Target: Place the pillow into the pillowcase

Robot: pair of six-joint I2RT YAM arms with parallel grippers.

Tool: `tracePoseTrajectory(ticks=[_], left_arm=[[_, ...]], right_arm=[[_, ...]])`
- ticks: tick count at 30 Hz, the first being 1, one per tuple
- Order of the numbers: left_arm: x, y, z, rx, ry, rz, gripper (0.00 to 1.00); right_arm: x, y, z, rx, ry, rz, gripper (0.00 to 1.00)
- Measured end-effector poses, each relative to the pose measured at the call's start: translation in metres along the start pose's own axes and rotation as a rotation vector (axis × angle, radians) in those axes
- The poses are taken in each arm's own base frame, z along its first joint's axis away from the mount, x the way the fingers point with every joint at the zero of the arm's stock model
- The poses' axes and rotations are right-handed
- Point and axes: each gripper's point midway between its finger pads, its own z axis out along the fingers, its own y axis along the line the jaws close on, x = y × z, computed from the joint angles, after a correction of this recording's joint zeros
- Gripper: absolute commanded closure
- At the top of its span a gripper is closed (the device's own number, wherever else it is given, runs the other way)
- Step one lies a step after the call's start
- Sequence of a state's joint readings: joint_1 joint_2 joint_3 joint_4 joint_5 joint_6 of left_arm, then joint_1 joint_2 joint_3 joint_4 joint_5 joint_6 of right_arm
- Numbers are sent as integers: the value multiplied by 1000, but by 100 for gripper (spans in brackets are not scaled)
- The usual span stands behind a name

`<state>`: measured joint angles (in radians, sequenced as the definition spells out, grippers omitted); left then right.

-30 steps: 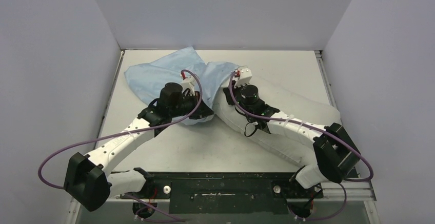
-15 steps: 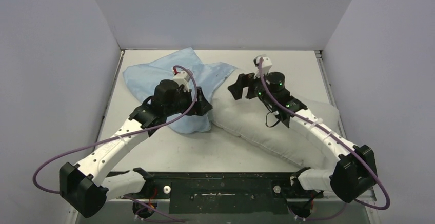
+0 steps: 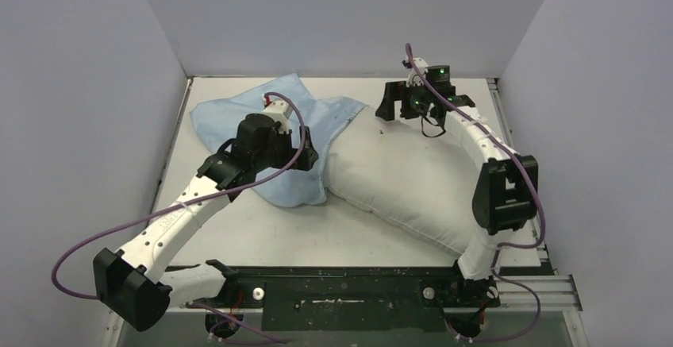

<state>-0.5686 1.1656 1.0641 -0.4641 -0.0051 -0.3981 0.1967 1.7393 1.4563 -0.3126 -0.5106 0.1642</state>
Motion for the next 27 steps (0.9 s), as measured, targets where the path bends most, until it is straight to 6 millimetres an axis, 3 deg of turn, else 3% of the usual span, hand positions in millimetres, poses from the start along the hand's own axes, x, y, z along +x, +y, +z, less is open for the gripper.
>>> tracePoseTrajectory(ticks=[3,6,9,11,18,21,24,27], left_arm=[[-10,5,1,9,-7,-13,3],[-19,28,7,-3,4,-70,3],[-21,55,13,-45,17,-122,3],[-22,64,19,-59,32,-137,3],[-69,49,48,12,23,-109,3],[-83,38,55,51,11,-67,10],[-86,17,60,110,17,0,14],[-74,-2,69,148,49,62,14]], right_arm=[[32,-11,29,-54,144,-3,16],[59,-11,46,-131,248,5,35],[72,-4,51,-208,287,8,79],[71,3,49,-250,286,-3,100],[75,29,40,-309,252,-37,100],[75,47,28,-325,223,-52,100],[71,69,13,-343,183,-58,100],[69,84,0,-356,139,-40,100]])
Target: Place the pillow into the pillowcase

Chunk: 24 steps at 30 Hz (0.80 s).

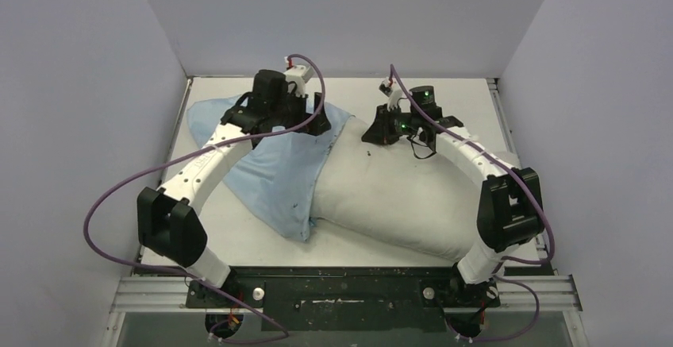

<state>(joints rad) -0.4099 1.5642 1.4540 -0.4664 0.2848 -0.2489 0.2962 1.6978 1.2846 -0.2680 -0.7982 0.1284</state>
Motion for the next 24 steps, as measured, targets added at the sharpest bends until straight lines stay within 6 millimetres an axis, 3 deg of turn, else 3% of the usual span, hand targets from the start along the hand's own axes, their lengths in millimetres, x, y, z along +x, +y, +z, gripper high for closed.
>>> tracePoseTrajectory(ticks=[6,13,15,17,20,24], left_arm=[[31,-17,29,4,84,79,25],[43,-7,39,-45,83,93,40],[43,-8,41,-48,73,100,53],[41,-13,43,-44,62,110,80],[41,-19,45,-39,58,127,100],[32,-30,48,-25,43,144,100]], right_arm=[[-3,20,-1,-10,-52,35,100],[-3,29,7,-18,-81,83,100],[-3,30,9,-19,-91,93,100],[-3,31,11,-19,-100,105,100],[-3,30,10,-9,-119,124,100],[-6,32,7,-3,-150,148,100]])
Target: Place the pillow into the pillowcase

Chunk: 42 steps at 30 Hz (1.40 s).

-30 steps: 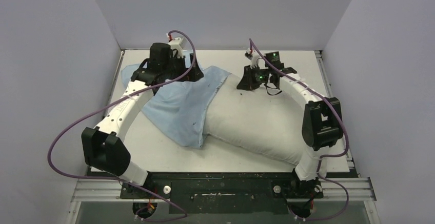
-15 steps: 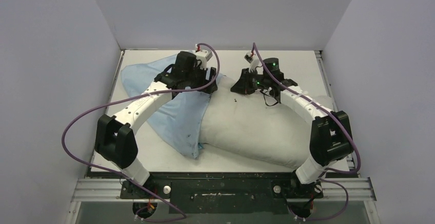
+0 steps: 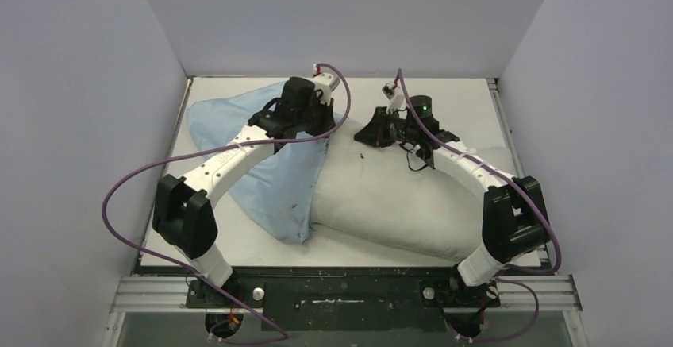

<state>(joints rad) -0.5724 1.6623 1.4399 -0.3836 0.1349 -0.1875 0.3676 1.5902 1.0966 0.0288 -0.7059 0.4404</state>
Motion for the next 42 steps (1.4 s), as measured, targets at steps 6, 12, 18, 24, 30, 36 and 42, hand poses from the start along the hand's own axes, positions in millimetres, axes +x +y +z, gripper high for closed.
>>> tracePoseTrajectory(ticks=[6,12,18,24,30,36,42], left_arm=[[-62,-39,-11,145,-163,-76,100],[-92,-76,-19,333,-271,-182,100],[-67,-107,-13,475,-232,-222,100],[-49,-112,-9,503,-189,-224,81],[-41,-106,-8,489,-158,-207,51],[-23,-45,-25,305,-118,-264,22],[-9,35,-71,96,-168,-319,3]], right_arm=[[-1,-1,1,2,-65,50,100],[-15,-3,0,13,-192,116,100],[-26,-19,-6,83,-358,204,100],[-31,-44,-15,178,-490,284,100],[-43,-71,-30,256,-558,312,58],[-53,-91,-54,352,-538,258,19],[-65,-55,-73,348,-444,68,0]])
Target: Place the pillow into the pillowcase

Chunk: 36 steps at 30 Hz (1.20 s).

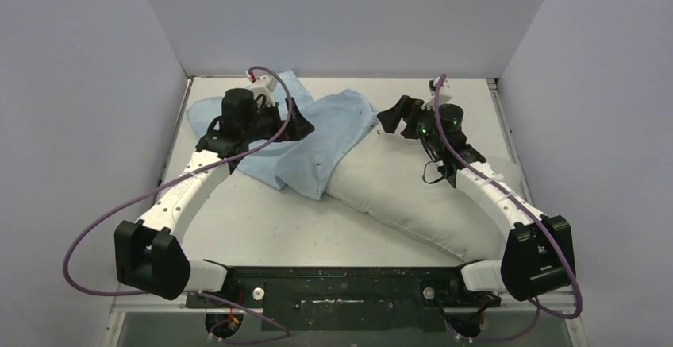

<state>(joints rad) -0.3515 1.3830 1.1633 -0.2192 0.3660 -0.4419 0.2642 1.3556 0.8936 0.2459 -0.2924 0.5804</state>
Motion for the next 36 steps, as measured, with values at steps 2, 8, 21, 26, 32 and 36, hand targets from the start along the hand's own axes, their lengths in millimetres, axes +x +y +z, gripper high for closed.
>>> tracePoseTrajectory(ticks=[2,8,21,26,32,36], left_arm=[[-1,20,-12,-55,-12,-15,3],[30,73,-38,-161,2,-122,3],[82,77,-56,-109,20,-244,3],[91,78,-55,-105,35,-264,3],[92,79,-54,-102,30,-272,5],[93,79,-53,-100,25,-271,12]], right_arm=[[6,13,-8,-14,44,-72,0],[50,61,-31,-88,223,-297,0],[132,116,-77,-164,349,-1020,0],[158,97,-68,-86,428,-1181,0],[184,73,-57,6,490,-1299,35],[177,74,-48,34,445,-1295,100]])
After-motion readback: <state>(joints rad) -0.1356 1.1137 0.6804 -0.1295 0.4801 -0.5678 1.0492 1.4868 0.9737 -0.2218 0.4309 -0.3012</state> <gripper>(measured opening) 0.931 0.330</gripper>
